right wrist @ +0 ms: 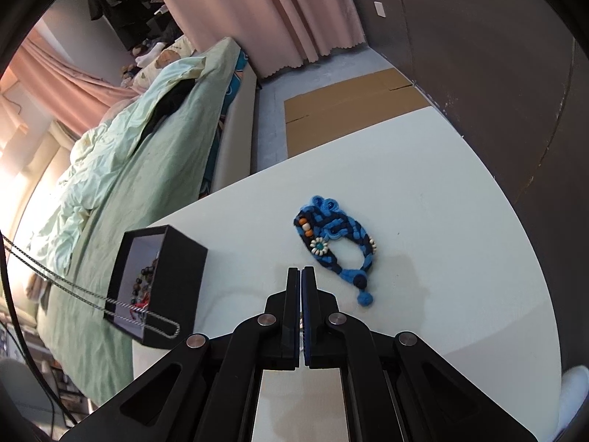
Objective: Organize jewelry
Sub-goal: 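Lift the silver chain high with the left gripper until it hangs free, then lower the hanging chain into the black box and open the left gripper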
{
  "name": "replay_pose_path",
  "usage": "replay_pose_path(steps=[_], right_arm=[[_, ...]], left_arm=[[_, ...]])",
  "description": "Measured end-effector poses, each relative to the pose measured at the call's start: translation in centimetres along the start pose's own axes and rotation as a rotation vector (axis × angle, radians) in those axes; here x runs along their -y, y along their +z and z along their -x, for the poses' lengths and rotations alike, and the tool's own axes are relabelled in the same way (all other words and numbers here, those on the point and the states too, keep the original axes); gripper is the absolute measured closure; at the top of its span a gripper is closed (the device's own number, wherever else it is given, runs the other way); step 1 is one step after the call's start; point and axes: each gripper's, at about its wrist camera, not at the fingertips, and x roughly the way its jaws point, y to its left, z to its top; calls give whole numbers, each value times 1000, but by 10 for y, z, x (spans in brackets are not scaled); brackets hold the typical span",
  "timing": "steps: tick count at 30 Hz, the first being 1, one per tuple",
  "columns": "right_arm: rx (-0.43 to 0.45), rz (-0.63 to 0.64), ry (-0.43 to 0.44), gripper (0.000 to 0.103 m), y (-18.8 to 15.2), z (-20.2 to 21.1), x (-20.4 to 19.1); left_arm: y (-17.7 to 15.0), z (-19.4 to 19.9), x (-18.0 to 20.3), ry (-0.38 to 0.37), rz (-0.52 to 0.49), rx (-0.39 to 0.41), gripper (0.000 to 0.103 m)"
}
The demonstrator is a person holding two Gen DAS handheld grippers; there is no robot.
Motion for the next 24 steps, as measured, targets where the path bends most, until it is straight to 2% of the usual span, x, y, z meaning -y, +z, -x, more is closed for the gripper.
replay_pose_path(steps=[5,18,24], right_arm=[[-1,0,5,101,-4,1,-3],[-6,17,45,101,-3,-7,-18],[-14,28,66,101,0,-12,-27]], left_arm=[[8,12,1,-11,-4,40,84],[21,21,-4,-22,18,75,84],[13,3,-13,0,25,21,84]])
